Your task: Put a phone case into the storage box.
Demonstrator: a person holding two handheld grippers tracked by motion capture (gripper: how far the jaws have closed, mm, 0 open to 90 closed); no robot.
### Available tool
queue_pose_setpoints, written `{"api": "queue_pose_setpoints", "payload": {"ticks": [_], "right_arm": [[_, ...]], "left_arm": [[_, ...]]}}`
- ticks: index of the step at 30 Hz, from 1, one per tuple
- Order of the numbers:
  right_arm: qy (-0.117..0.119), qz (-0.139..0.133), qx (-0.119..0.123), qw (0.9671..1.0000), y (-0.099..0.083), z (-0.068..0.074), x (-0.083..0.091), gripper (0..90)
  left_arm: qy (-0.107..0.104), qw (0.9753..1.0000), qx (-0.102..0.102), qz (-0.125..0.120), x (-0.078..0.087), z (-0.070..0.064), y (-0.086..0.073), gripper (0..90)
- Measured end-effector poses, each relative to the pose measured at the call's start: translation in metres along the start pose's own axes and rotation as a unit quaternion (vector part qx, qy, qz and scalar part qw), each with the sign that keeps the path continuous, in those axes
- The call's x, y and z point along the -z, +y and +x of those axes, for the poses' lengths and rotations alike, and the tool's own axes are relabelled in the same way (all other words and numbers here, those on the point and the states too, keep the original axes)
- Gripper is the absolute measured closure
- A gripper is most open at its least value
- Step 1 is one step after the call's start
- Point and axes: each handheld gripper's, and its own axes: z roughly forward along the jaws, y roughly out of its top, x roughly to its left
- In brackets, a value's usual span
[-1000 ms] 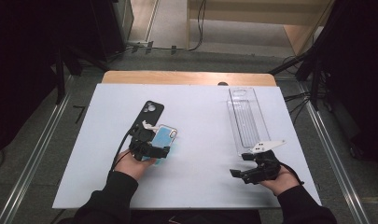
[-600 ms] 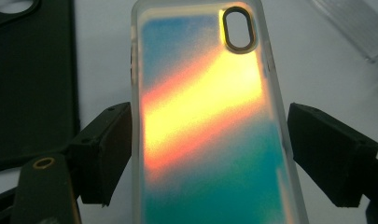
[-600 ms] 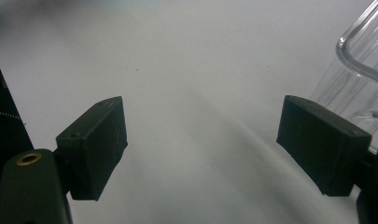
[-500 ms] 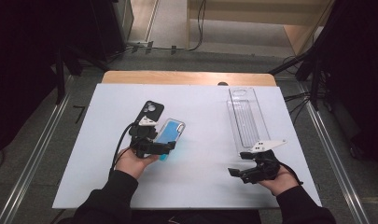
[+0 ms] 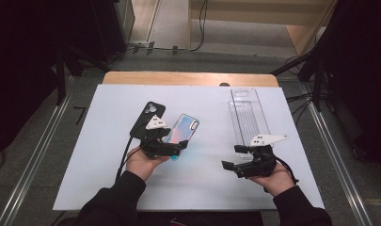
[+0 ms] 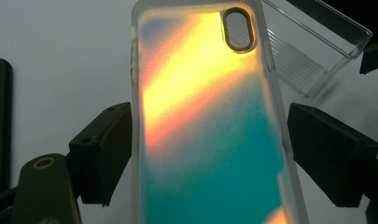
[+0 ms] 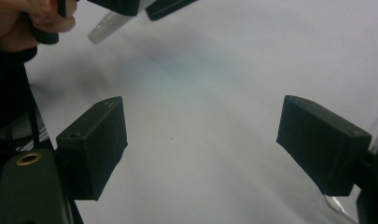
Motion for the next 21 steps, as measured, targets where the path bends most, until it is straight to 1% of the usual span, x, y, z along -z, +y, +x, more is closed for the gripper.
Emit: {"api": "queue_pose_setpoints", "payload": {"ticks": [1,3,4,5,8,9,10,12,13,14,15,16,17,18,19,21], "right_arm": [[-0.003,-0.005,-0.002,1.0000,0.006,0.002,-0.002,14.2],[0.000,-0.010,-0.007,0.9999,0.011,0.004,-0.004,14.2],[0.000,-0.010,-0.007,0.9999,0.011,0.004,-0.004,14.2],[0.003,-0.014,-0.008,0.9999,0.017,0.005,-0.007,14.2],[0.000,-0.014,-0.010,0.9998,0.022,0.007,-0.010,14.2],[0.000,-0.015,-0.011,0.9998,0.025,0.008,-0.011,14.2],[-0.001,-0.021,-0.014,0.9997,0.032,0.010,-0.015,14.2],[-0.006,-0.023,-0.016,0.9996,0.037,0.011,-0.017,14.2],[-0.009,-0.025,-0.020,0.9995,0.040,0.010,-0.018,14.2],[-0.009,-0.027,-0.023,0.9993,0.042,0.010,-0.019,14.2],[-0.010,-0.029,-0.029,0.9991,0.045,0.010,-0.019,14.2],[-0.010,-0.031,-0.034,0.9989,0.048,0.009,-0.020,14.2],[-0.007,-0.034,-0.037,0.9987,0.051,0.009,-0.021,14.2],[-0.003,-0.037,-0.041,0.9985,0.055,0.008,-0.021,14.2],[-0.003,-0.038,-0.044,0.9983,0.058,0.008,-0.021,14.2],[-0.001,-0.044,-0.050,0.9978,0.064,0.007,-0.021,14.3]], "left_arm": [[-0.007,0.9999,0.000,-0.012,-0.002,0.000,0.002,16.8],[-0.006,0.9997,-0.003,-0.024,-0.005,-0.002,0.003,16.8],[-0.006,0.9997,-0.003,-0.024,-0.005,-0.002,0.003,16.8],[0.000,0.9994,-0.010,-0.032,-0.007,-0.003,0.002,16.8],[0.003,0.9992,-0.012,-0.038,-0.008,-0.003,0.001,16.8],[0.008,0.9991,-0.015,-0.038,-0.009,-0.004,0.001,16.8],[0.009,0.9991,-0.017,-0.039,-0.010,-0.005,0.000,16.7],[0.017,0.9983,-0.021,-0.052,-0.012,-0.008,-0.003,16.7],[0.017,0.9983,-0.021,-0.052,-0.012,-0.008,-0.003,16.7],[0.020,0.9975,-0.025,-0.064,-0.012,-0.010,-0.005,16.7],[0.020,0.9975,-0.025,-0.064,-0.012,-0.010,-0.005,16.7],[0.021,0.9968,-0.027,-0.072,-0.012,-0.011,-0.006,16.7],[0.021,0.9955,-0.025,-0.088,-0.012,-0.013,-0.008,16.7],[0.021,0.9955,-0.025,-0.088,-0.012,-0.013,-0.008,16.7],[0.020,0.9946,-0.023,-0.100,-0.012,-0.014,-0.009,16.7],[0.022,0.9939,-0.020,-0.106,-0.013,-0.015,-0.011,16.7]]}}
